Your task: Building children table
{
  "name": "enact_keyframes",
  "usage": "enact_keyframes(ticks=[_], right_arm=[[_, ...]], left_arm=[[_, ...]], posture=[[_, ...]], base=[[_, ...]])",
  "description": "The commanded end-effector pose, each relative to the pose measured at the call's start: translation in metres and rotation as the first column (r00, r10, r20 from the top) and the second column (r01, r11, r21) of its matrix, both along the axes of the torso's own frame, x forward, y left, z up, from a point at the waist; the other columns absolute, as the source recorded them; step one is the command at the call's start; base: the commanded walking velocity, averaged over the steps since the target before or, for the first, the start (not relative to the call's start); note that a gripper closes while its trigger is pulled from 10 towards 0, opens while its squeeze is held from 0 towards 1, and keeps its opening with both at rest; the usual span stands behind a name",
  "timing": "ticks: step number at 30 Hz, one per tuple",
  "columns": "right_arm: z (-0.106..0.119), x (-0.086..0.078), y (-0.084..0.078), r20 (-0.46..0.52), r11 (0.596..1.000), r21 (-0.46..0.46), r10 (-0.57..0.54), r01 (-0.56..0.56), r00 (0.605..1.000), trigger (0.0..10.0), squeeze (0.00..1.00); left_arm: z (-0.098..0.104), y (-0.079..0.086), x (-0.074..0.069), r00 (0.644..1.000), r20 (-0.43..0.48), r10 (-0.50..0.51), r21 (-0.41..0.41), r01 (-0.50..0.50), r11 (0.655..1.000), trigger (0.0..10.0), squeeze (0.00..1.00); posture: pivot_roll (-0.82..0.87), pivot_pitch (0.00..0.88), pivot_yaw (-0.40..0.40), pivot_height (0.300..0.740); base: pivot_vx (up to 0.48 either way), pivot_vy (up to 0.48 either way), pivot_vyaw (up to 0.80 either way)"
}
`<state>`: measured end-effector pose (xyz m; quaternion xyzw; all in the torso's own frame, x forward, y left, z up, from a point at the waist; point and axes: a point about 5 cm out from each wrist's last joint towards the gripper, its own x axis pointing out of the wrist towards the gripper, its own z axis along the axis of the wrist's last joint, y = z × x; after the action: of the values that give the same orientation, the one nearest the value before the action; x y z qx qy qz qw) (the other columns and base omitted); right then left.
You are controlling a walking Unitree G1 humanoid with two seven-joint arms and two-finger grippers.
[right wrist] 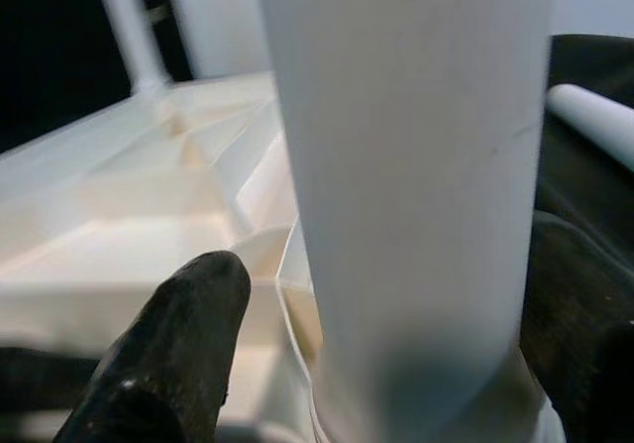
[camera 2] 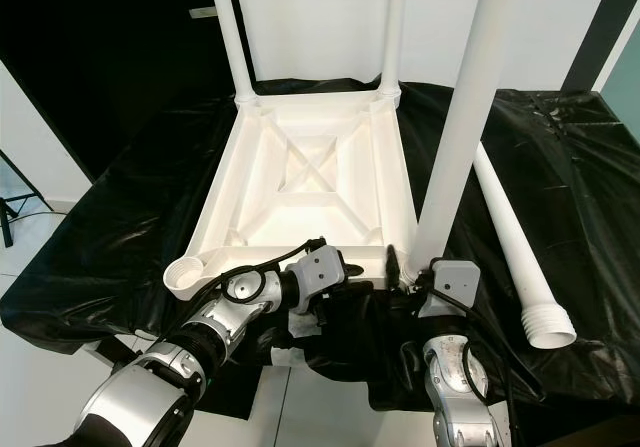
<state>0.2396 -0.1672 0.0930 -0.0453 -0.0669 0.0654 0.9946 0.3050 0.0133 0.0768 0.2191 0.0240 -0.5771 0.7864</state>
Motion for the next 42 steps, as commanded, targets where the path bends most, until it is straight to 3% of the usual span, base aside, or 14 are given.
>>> enact_keyframes(ticks=[1,7,11,12,15,22,26,27,28,29,31,42], right_arm=[[-0.016,-0.007,0.022,-0.093,0.985,0.019,0.17,-0.169,0.981,10.0,0.0],[-0.009,-0.004,0.012,-0.095,0.964,-0.005,0.264,-0.266,0.96,10.0,0.0],[-0.002,0.004,0.0,-0.134,0.922,-0.047,0.376,-0.385,0.917,10.0,0.0],[-0.002,0.006,-0.005,-0.167,0.909,-0.071,0.395,-0.41,0.903,0.0,0.0],[-0.003,0.007,-0.009,-0.19,0.902,-0.085,0.403,-0.424,0.895,0.0,0.0],[-0.007,0.0,-0.013,-0.256,0.848,-0.08,0.49,-0.524,0.833,0.0,0.0],[-0.01,-0.002,-0.007,-0.239,0.864,-0.069,0.471,-0.499,0.849,0.0,0.0],[-0.007,0.005,-0.013,-0.166,0.949,-0.085,0.288,-0.305,0.943,0.0,0.0],[-0.005,0.007,-0.018,-0.096,0.989,-0.07,0.124,-0.131,0.988,0.0,0.0],[-0.005,0.007,-0.018,-0.096,0.989,-0.07,0.124,-0.131,0.988,0.0,0.0],[-0.009,0.0,-0.021,-0.046,0.992,-0.045,-0.122,0.12,0.991,0.0,0.0],[-0.015,-0.007,0.004,-0.073,0.977,0.041,-0.204,0.207,0.976,0.0,0.0]], left_arm=[[-0.034,0.013,-0.012,0.991,-0.121,0.063,0.119,-0.049,0.992,10.0,0.0],[-0.033,0.012,-0.011,0.99,-0.121,0.067,0.113,-0.054,0.992,10.0,0.0],[-0.034,0.011,-0.013,0.99,-0.124,0.064,0.113,-0.05,0.992,10.0,0.0],[-0.034,0.011,-0.013,0.99,-0.125,0.062,0.113,-0.048,0.992,10.0,0.0],[-0.034,0.01,-0.013,0.99,-0.125,0.061,0.113,-0.047,0.993,10.0,0.0],[-0.034,0.011,-0.013,0.99,-0.124,0.063,0.112,-0.049,0.993,10.0,0.0],[-0.035,0.011,-0.014,0.99,-0.126,0.063,0.112,-0.049,0.992,10.0,0.0],[-0.035,0.011,-0.014,0.99,-0.127,0.062,0.113,-0.048,0.992,10.0,0.0],[-0.036,0.011,-0.015,0.99,-0.128,0.062,0.113,-0.047,0.992,10.0,0.0],[-0.036,0.011,-0.015,0.99,-0.128,0.062,0.113,-0.047,0.992,10.0,0.0],[-0.036,0.011,-0.015,0.99,-0.128,0.064,0.113,-0.05,0.992,10.0,0.0],[-0.036,0.011,-0.015,0.99,-0.129,0.062,0.117,-0.047,0.992,10.0,0.0]], posture=[[-0.11,0.0,0.055,0.74],[-0.12,0.0,0.053,0.74],[-0.12,0.0,0.056,0.74],[-0.12,0.0,0.055,0.74],[-0.12,0.0,0.055,0.74],[-0.12,0.0,0.05,0.74],[-0.12,0.0,0.048,0.74],[-0.12,0.0,0.046,0.74],[-0.12,0.0,0.046,0.74],[-0.12,0.0,0.046,0.74],[-0.11,0.0,0.046,0.74],[-0.11,0.0,0.05,0.74]], base=[[0.0,0.0,0.0],[0.0,0.0,0.0],[0.0,0.0,0.0],[0.0,0.0,0.0],[0.0,0.0,0.0],[0.0,0.0,0.0],[0.0,0.0,0.0],[0.0,0.0,0.0],[0.0,0.0,0.0],[0.0,0.0,0.0],[0.0,0.0,0.0],[0.0,0.0,0.0]])
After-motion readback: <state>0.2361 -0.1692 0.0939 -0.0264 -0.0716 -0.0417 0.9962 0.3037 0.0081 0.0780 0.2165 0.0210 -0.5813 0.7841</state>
